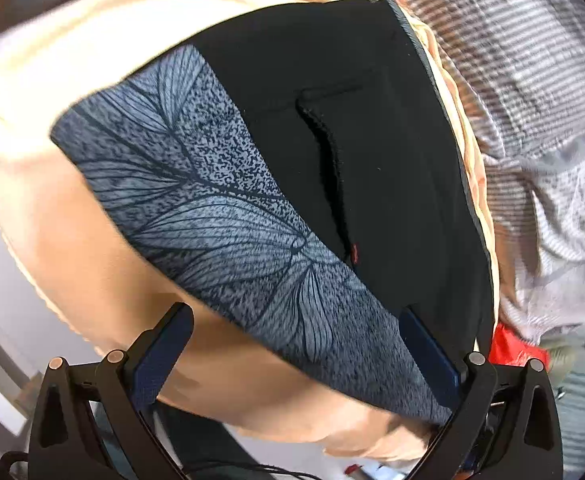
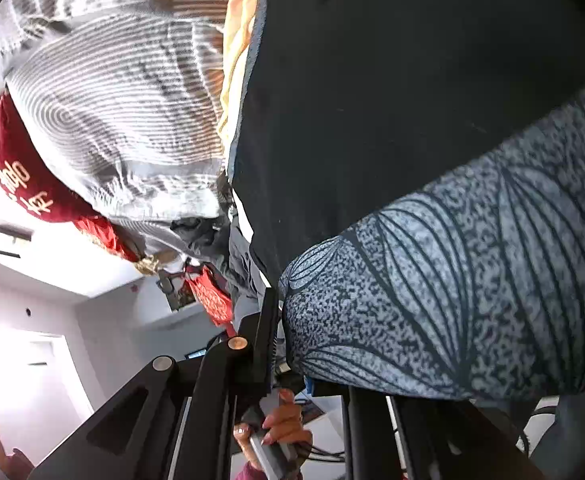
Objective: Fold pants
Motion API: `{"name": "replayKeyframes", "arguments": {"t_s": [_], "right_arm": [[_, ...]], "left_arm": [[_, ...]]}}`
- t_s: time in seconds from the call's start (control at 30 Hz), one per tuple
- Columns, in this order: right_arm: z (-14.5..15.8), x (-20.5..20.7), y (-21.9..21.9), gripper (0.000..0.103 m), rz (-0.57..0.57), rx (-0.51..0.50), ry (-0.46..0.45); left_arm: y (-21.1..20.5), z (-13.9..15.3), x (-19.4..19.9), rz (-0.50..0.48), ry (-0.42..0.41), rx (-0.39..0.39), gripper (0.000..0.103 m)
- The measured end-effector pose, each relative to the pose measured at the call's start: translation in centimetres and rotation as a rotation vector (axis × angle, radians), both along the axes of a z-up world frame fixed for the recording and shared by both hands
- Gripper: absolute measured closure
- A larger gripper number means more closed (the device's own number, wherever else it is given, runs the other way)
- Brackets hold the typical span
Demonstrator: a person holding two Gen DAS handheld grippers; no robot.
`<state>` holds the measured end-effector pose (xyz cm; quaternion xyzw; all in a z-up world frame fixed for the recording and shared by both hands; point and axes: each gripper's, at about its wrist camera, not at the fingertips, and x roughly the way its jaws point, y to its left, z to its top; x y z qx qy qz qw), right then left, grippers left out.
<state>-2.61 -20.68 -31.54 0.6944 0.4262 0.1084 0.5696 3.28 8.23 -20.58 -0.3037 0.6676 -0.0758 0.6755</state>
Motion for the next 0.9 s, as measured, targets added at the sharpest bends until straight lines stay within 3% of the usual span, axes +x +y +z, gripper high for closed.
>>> {"name": "replayKeyframes", "arguments": {"t_s": [0.07, 0.2, 0.47, 0.57, 0.7, 0.9], "right_arm": [[0.0, 0.0, -0.2, 0.091, 0.028, -0.014, 0.006], [0.2, 0.1, -0.2, 0.091, 0.088, -0.085, 0.039], [5.3, 2.5, -2.0, 0.092, 0.183, -0.238, -0.031], [7.7, 5.0, -3.3, 0.092, 0.227, -0.303, -0.075], [8.9, 8.7, -5.3, 0.092, 0.222, -0.340, -0.091], [7.5, 16.1, -8.0, 0.092, 0.213, -0.418, -0.077]], "left_arm": [[-0.3, -0.2, 0.6, 0.013, -0.004, 0.020, 0.019], [-0.2, 0.5, 1.9, 0.004, -0.020, 0.070, 0.084], [-2.5, 7.1, 3.5, -0.114, -0.131, 0.157, 0.085], [-3.5, 9.7, 5.4, -0.130, -0.165, 0.147, 0.085], [-6.1, 12.0, 9.6, -0.183, -0.216, 0.148, 0.085], [-10.0, 9.9, 16.5, -0.262, -0.258, 0.201, 0.084]]}}
